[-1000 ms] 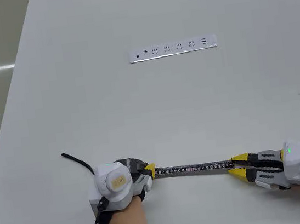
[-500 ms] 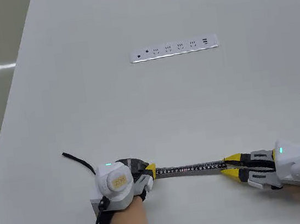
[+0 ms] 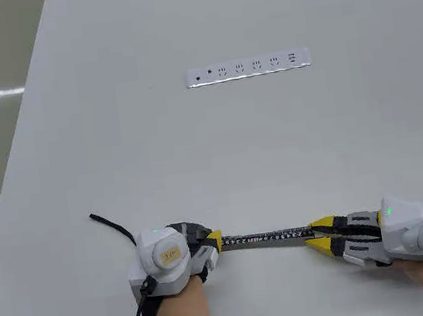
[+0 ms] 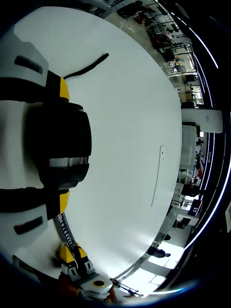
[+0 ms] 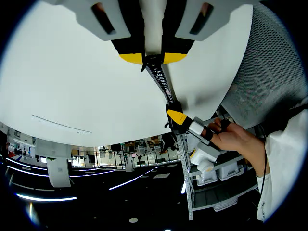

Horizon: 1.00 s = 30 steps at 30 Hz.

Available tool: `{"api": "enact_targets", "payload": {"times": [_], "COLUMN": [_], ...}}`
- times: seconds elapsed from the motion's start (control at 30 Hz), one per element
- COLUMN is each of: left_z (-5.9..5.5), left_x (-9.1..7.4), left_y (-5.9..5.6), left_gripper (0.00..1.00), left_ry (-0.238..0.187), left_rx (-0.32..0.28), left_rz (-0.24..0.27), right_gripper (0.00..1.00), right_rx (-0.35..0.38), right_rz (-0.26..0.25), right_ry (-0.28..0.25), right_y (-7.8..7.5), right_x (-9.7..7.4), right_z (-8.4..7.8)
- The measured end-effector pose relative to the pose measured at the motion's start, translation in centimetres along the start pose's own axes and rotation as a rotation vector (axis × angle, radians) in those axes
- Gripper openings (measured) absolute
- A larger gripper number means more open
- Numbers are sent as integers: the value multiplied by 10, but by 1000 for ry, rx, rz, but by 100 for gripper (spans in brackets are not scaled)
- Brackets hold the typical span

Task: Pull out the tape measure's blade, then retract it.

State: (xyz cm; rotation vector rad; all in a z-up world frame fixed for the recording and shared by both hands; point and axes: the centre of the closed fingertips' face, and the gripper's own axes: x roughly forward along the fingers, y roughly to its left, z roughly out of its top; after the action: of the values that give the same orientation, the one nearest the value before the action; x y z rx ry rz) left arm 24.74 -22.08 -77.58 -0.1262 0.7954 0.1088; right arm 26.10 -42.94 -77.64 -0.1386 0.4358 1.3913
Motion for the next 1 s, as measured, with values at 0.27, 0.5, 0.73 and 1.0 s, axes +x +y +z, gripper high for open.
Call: {"api": "enact_targets", "payload": {"times": [0.27,0.5,0.73,1.0], "left_z": [0,0,0,0], "left_x": [0,0,0,0], "left_y": [0,0,0,0], "left_gripper": [69,70,70,70], "left_ry": [1,1,0,-1], "left_rx": [-1,-2,-2,-3], "left_rz": [0,-1,-1,-1], "right_gripper": [11,11,11,11], "right_rx": [1,4,3,4], "right_rz": [4,8,18,28], "right_ry": [1,-5,-4,-5], "right_y": [1,4,7,10], "right_x": [4,12,20,28], "right_z": [0,4,7,10]}}
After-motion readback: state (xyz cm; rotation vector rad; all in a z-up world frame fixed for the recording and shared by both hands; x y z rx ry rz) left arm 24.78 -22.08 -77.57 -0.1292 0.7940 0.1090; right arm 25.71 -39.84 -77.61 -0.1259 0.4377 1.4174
